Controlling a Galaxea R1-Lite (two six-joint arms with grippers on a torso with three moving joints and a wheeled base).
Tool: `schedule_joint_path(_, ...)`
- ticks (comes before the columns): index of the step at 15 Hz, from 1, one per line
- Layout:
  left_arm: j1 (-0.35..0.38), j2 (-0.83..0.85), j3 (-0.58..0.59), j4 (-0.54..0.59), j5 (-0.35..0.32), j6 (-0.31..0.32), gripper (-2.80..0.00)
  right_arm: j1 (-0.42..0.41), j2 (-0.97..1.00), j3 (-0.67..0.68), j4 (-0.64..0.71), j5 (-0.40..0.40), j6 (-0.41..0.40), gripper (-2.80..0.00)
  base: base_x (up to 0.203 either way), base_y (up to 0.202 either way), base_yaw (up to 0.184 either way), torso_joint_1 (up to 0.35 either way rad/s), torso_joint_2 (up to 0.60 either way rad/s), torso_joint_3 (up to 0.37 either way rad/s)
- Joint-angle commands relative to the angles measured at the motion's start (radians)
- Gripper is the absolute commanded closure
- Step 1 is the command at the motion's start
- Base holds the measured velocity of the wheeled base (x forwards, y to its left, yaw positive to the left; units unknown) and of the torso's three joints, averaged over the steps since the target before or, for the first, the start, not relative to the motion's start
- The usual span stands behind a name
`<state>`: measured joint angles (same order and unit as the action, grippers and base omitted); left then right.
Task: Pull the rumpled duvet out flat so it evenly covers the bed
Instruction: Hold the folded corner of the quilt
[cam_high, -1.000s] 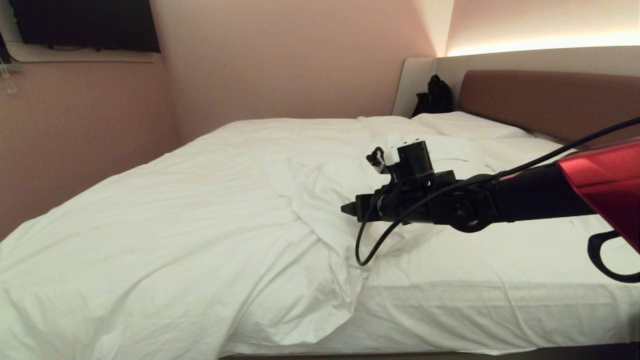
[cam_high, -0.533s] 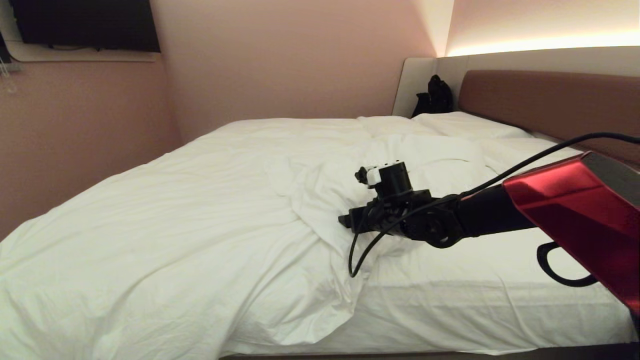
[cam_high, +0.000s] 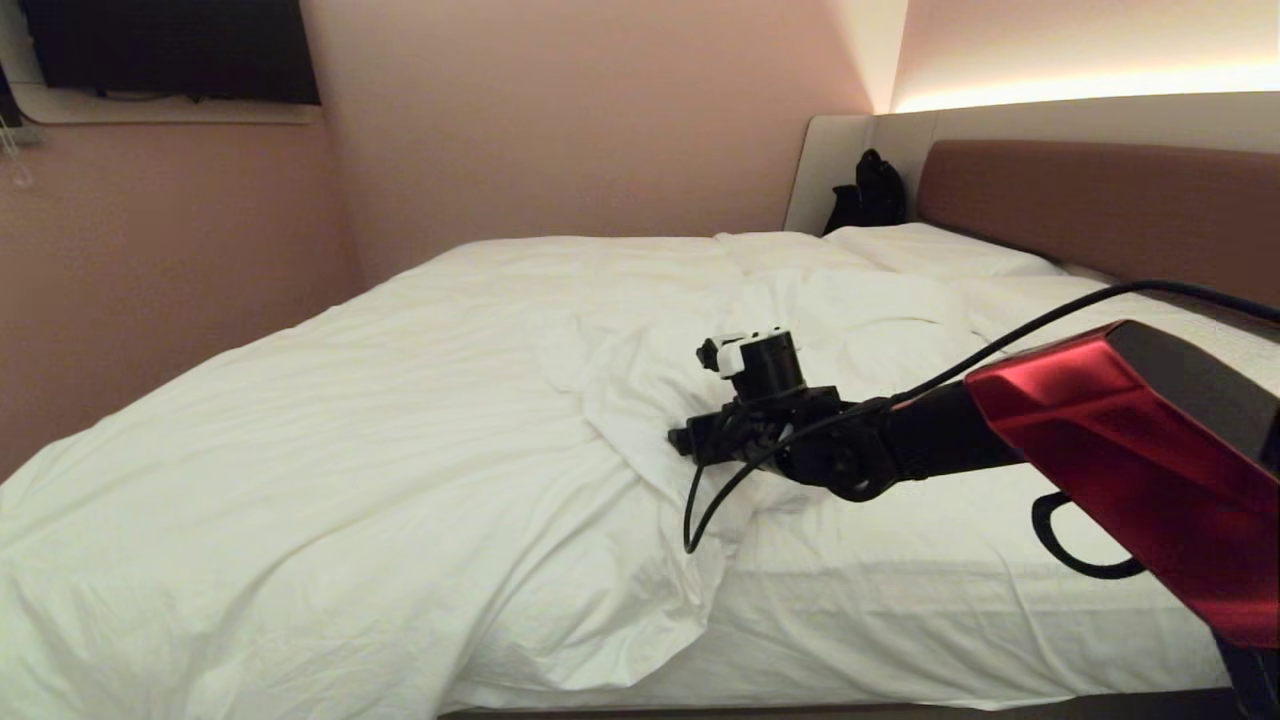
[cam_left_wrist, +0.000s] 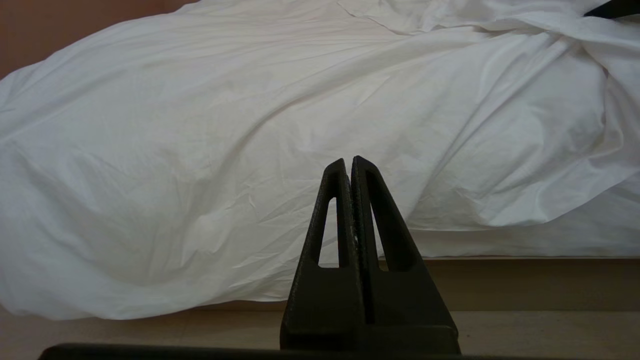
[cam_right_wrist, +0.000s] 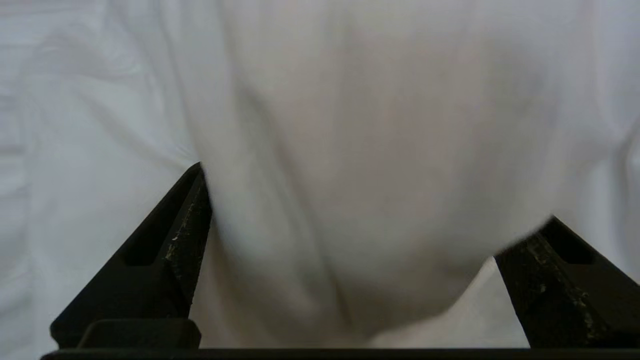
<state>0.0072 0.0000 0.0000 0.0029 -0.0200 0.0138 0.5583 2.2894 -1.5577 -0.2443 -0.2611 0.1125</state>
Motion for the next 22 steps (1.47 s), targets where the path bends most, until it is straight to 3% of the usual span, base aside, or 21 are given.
schedule_joint_path(1,0.0,0.0,0.0,0.0,0.0,0.0,0.0,-0.023,0.091,-0.064,0.003,-0.001,-0.001,-2.8,0.0,0.0,0.0,0.0,0.0,0.0)
schedule_joint_path(6,0.0,0.0,0.0,0.0,0.0,0.0,0.0,-0.046,0.18,-0.135,0.029,-0.001,0.0,-2.8,0.0,0.0,0.0,0.0,0.0,0.0)
schedule_joint_path(7,0.0,0.001,0.0,0.0,0.0,0.0,0.0,-0.054,0.185,-0.14,0.029,-0.001,0.001,-1.74,0.0,0.0,0.0,0.0,0.0,0.0)
schedule_joint_path(8,0.0,0.0,0.0,0.0,0.0,0.0,0.0,-0.054,0.185,-0.14,0.029,-0.001,0.003,0.0,0.0,0.0,0.0,0.0,0.0,0.0)
schedule_joint_path(22,0.0,0.0,0.0,0.0,0.0,0.0,0.0,-0.054,0.069,-0.077,0.027,-0.003,0.01,0.0,0.0,0.0,0.0,0.0,0.0,0.0)
